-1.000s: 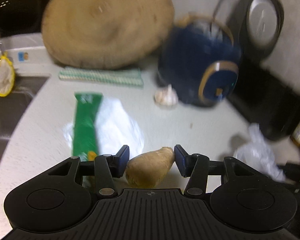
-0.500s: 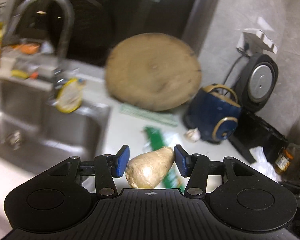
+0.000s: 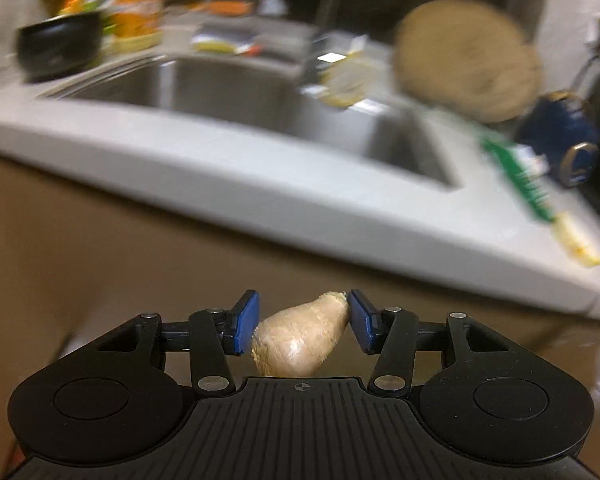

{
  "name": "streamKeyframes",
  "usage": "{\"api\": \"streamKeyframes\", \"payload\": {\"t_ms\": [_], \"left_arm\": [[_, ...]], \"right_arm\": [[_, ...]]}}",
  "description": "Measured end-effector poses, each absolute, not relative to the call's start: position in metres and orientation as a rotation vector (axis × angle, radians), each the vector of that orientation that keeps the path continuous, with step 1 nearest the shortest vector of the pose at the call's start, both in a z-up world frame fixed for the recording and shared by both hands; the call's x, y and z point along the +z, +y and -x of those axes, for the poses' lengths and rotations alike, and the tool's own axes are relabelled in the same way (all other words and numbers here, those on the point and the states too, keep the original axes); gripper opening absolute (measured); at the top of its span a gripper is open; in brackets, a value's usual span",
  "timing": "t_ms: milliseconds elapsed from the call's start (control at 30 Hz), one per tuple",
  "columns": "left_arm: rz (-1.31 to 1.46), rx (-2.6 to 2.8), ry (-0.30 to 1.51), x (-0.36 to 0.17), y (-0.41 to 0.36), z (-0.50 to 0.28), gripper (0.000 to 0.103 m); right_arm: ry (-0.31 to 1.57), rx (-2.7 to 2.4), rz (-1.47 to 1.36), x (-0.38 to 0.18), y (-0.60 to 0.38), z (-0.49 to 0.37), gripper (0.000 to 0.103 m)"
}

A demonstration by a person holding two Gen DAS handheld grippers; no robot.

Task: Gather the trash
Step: 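Carry the ginger root and plastic bag down to the green trash bin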

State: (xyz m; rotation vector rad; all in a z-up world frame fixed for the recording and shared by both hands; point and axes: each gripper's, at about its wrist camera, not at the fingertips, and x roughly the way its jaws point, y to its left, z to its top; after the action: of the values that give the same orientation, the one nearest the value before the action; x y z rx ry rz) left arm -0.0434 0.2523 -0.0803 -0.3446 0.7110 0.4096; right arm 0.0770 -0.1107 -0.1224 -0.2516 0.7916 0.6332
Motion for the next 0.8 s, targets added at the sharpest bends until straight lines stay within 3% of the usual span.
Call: {"api": "streamKeyframes", "payload": {"t_ms": [100, 133, 167, 233, 267, 433, 800], "left_arm": [[0.376, 0.453, 0.785, -0.106, 0.266, 0.057, 0.051], [0.400, 0.446, 0.822, -0.119, 0.265, 0.058, 0.034], [0.414, 0.437, 0.856, -0.130, 0.263, 0.057, 0.023], [0.474, 0.375, 0.955, -0.164, 0.249, 0.050, 0.017], [0.500, 0.336, 0.978, -0.178, 0.241, 0.048, 0.009], [0.671, 0.228, 1.022, -0.244, 0.211, 0.030, 0.009], [0.836, 0.153, 1.098, -0.295, 0.158, 0.036, 0.009]], "right_arm": [[0.897, 0.618, 0.282, -0.151, -0.111, -0.065, 0.029], [0.921, 0.613, 0.290, -0.158, -0.112, -0.063, 0.029], [0.949, 0.606, 0.298, -0.166, -0.113, -0.061, 0.029], [0.992, 0.597, 0.306, -0.183, -0.118, -0.058, 0.029], [1.010, 0.593, 0.309, -0.192, -0.120, -0.058, 0.029], [1.107, 0.586, 0.321, -0.246, -0.125, -0.062, 0.029], [1.218, 0.692, 0.358, -0.312, -0.092, -0.076, 0.029]]}}
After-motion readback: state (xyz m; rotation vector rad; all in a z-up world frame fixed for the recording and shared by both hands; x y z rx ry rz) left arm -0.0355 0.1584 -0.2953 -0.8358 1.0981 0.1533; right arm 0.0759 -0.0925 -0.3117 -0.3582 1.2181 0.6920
